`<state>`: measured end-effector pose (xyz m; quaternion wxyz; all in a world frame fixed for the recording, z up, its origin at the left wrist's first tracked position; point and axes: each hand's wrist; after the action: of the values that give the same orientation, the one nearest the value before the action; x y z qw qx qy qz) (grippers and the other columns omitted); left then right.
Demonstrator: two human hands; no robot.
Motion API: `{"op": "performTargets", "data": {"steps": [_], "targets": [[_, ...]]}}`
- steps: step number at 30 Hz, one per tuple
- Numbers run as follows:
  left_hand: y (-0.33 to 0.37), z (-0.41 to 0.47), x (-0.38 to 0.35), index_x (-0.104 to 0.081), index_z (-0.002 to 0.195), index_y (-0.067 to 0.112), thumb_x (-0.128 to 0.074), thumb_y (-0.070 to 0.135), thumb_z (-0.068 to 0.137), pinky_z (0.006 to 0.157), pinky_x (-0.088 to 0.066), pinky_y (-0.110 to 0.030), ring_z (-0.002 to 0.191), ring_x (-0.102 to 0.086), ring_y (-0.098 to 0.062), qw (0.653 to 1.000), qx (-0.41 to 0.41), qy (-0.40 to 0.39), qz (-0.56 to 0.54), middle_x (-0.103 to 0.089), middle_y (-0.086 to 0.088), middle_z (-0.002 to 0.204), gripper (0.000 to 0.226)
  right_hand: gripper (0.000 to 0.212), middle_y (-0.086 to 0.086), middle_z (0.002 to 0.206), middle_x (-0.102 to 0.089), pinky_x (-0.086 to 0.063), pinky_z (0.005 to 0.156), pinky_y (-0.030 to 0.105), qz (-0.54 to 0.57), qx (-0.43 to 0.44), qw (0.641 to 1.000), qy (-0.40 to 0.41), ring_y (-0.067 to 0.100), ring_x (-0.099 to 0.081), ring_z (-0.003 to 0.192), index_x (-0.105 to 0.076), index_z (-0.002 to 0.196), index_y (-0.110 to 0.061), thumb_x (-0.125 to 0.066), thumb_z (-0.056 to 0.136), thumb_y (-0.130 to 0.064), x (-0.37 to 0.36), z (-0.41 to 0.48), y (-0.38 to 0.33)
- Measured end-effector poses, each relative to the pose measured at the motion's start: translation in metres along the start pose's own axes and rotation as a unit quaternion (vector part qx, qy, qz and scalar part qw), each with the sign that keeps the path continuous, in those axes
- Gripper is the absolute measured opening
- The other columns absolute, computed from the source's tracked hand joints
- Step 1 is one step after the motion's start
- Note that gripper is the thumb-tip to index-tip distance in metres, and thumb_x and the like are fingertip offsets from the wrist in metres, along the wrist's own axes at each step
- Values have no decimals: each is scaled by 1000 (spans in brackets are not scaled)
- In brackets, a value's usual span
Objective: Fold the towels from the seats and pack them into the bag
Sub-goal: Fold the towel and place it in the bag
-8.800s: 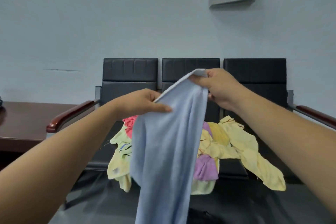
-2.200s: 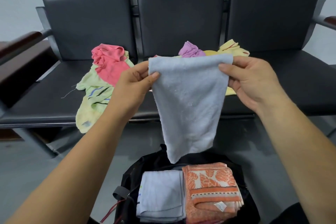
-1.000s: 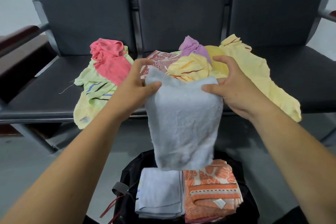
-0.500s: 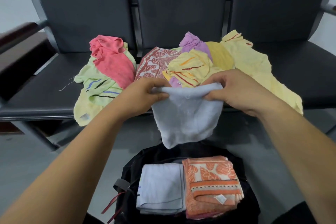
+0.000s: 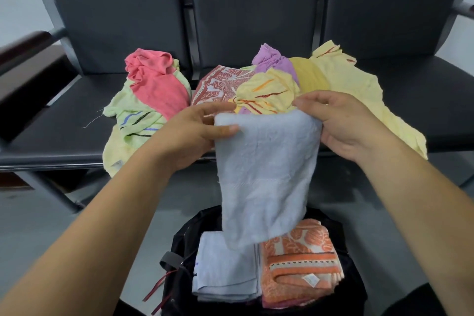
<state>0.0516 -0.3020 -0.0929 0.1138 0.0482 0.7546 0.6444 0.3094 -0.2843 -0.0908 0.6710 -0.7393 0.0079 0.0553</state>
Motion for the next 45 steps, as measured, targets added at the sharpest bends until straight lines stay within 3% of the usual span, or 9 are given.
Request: {"op": "performTargets", "data": {"steps": [3, 6, 12, 21, 25, 27, 30, 40, 45], "targets": [[-3, -1, -1, -74, 100, 25, -72, 9, 89, 82, -54, -22, 91, -71, -11, 957, -80, 32, 276, -76, 11, 93, 19, 32, 13, 113, -72, -59, 86, 32, -62, -19, 990, -129, 24, -70, 106, -75, 102, -10, -82, 72, -4, 6, -7, -9], [-6, 0, -2, -64, 82, 28, -63, 17, 97, 70, -45, -20, 69, -53, -2, 907, -128, 63, 395, -61, 19, 68, 19, 25, 14, 106, -74, -61, 86, 42, -262, 35, 959, -105, 26, -72, 97, -75, 99, -10, -78, 79, 5, 7, -10, -9], [-10, 6, 1, -66, 96, 30, -64, 21, 96, 68, -47, -33, 72, -54, -11, 926, -145, 68, 342, -62, 8, 79, 9, 14, -11, 69, -62, -47, 64, 27, -266, 75, 954, -113, 11, -57, 64, -64, 97, -19, -68, 93, -6, 8, -8, 1], [-6, 6, -1, -70, 93, 22, -85, 25, 74, 64, -55, -35, 74, -66, -15, 995, -58, 78, 34, -71, 4, 84, 25, 17, 7, 101, -73, -60, 77, 32, 78, -31, 996, -40, 22, -71, 94, -69, 100, -8, -74, 86, -15, -2, -4, 4], [-9, 1, 4, -71, 110, 30, -86, 16, 77, 88, -56, -24, 95, -67, -4, 948, -109, 86, 286, -71, 10, 106, 38, 46, 14, 117, -70, -61, 86, 48, -160, -6, 984, -71, 29, -71, 105, -68, 117, -16, -81, 77, 4, 4, -10, 5], [-8, -1, 2, -69, 107, 28, -81, 18, 82, 76, -44, -4, 85, -59, 13, 894, -148, 103, 410, -66, 22, 96, 29, 46, 11, 108, -70, -62, 77, 50, -306, 43, 950, -36, 28, -71, 94, -67, 117, -22, -84, 78, -4, 3, -12, 5], [-12, 0, 2, -66, 92, 27, -74, 23, 90, 60, -37, -8, 67, -52, 8, 861, -165, 109, 468, -59, 17, 74, 9, 32, 4, 94, -69, -52, 65, 30, -382, 100, 919, 5, 21, -66, 82, -68, 108, -21, -84, 80, -17, 2, -13, 7], [-21, -4, 5, -74, 90, 28, -76, 30, 81, 84, -58, -58, 75, -63, -22, 961, -102, 129, 223, -67, -10, 77, 9, 22, 8, 113, -72, -57, 97, 42, -186, 62, 981, 4, 24, -69, 107, -72, 111, -15, -72, 90, -7, 1, -14, 18], [-20, -17, 7, -75, 89, 26, -81, 23, 73, 79, -51, -43, 80, -62, -21, 985, -66, 120, 107, -65, -3, 85, 18, 50, 16, 110, -68, -53, 56, 20, -109, 16, 992, -56, 22, -69, 86, -62, 126, -11, -77, 81, 7, -7, -26, 17]]}}
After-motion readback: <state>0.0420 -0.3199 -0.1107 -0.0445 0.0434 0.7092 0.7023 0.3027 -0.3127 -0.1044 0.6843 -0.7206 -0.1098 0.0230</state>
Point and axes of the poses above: each hand's wrist, its own z-axis towards the middle knuckle, its own x-axis out of the back of the hand, y = z × x
